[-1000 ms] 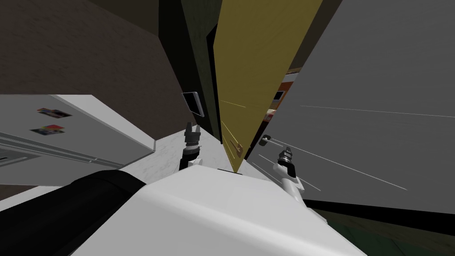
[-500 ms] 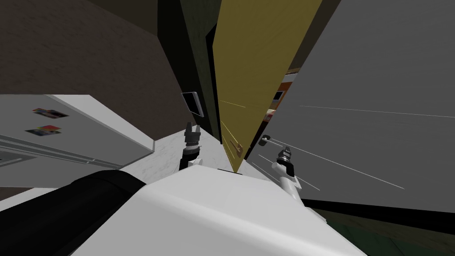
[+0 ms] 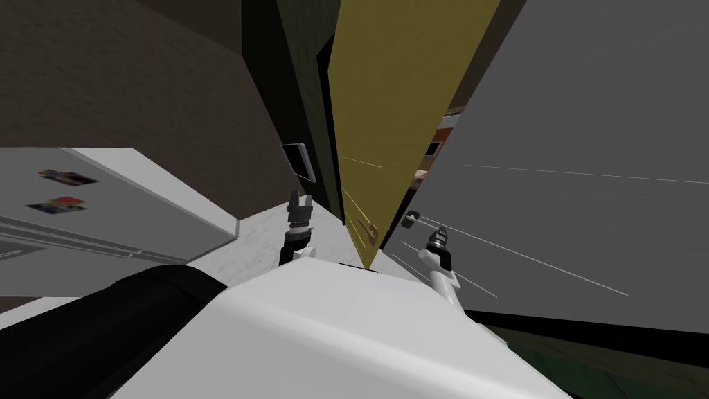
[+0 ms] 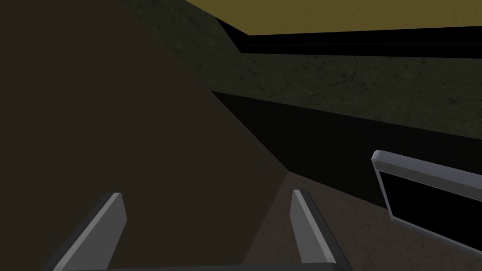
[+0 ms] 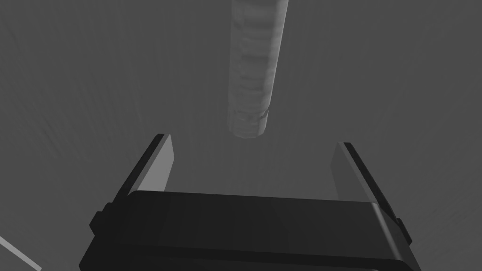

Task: Pull the door open

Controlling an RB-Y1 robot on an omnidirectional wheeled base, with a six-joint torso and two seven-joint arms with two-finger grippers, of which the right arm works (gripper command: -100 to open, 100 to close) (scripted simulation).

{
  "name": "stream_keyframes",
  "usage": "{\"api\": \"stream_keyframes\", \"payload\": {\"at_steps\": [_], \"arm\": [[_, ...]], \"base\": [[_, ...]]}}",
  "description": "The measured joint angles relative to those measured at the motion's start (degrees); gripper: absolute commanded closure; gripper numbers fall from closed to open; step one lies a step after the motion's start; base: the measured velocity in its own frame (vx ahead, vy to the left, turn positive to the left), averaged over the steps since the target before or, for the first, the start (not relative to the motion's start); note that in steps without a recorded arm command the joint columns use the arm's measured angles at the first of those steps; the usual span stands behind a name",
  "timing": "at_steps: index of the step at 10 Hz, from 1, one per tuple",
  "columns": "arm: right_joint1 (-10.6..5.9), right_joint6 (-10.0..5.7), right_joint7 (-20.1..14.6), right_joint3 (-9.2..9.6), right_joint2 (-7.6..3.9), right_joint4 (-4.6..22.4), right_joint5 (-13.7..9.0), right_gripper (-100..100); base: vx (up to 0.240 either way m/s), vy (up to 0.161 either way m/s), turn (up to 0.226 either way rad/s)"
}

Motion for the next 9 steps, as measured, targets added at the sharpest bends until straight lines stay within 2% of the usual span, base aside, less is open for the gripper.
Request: {"api": "stream_keyframes", "payload": {"at_steps": [2,9], "arm": [[-0.17,0.14,0.62,0.02,0.43,-0.33,-0.24,-100],[-0.24,0.15,0.61,0.03,0.4,-0.26,-0.26,-100]], "base": [[0.017,-0.016,-0.015],[-0.002,-0.002,0.005]]}}
